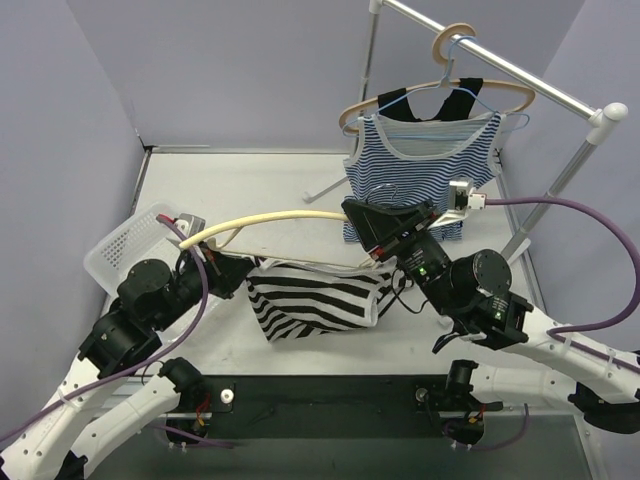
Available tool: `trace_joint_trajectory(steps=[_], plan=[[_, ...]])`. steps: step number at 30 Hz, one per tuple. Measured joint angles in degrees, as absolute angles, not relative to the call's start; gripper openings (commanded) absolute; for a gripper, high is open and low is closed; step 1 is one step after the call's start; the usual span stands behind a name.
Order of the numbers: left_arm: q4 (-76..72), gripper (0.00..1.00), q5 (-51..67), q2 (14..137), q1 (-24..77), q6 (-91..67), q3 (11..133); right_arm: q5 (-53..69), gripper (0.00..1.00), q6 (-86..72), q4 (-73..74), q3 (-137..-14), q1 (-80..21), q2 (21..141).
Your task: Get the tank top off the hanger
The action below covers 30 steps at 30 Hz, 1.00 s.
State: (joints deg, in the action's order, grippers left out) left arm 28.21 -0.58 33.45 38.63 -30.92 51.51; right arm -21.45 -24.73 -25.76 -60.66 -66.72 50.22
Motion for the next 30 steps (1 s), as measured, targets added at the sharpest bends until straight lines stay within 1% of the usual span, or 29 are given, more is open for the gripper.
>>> trace_joint_trajectory(steps=[5, 9, 16, 19, 22, 23, 24, 26, 27, 29, 30], plan=[[27.0, 0.0, -0.6, 31.7, 38.6, -31.2, 48.6, -18.9, 0.0, -27.0, -29.6, -61.9, -66.7, 50.7], [26.6, 0.0, -0.9, 32.5, 38.6, -30.9, 48.4, -17.2, 0.0, -28.3, -27.9, -63.5, -66.7, 50.3], [24.6, 0.0, -7.7, 35.4, 38.6, -30.4, 50.1, -11.0, 0.0, -28.3, -8.5, -76.2, -66.7, 49.7], [23.0, 0.0, -8.8, 39.2, 38.6, -30.1, 50.7, -8.0, 0.0, -28.0, -2.7, -76.9, -66.7, 47.0], [22.6, 0.0, -6.9, 44.7, 38.6, -29.1, 50.8, -5.0, 0.0, -27.4, 3.5, -76.8, -66.7, 43.8], [22.5, 0.04, -5.7, 46.8, 38.6, -28.7, 50.8, -4.3, 0.0, -27.3, 4.8, -76.8, -66.7, 43.0], [22.5, 0.11, -4.6, 48.6, 38.6, -28.1, 50.8, -3.1, 0.0, -27.1, 6.1, -76.8, -66.7, 42.0], [22.7, 0.2, -1.7, 52.6, 38.6, -27.0, 50.8, -1.3, 0.0, -26.8, 8.5, -76.9, -66.7, 40.3], [22.7, 0.32, -0.6, 55.0, 38.6, -26.5, 50.8, -0.7, 0.0, -26.6, 9.6, -76.9, -66.7, 39.6], [22.9, 0.46, 0.5, 57.8, 38.9, -25.8, 50.5, -0.4, 0.0, -25.7, 12.4, -77.8, -66.7, 38.9], [22.9, 0.7, 0.8, 58.5, 39.0, -25.6, 50.2, -0.4, 0.0, -25.1, 13.7, -78.4, -66.7, 38.8]])
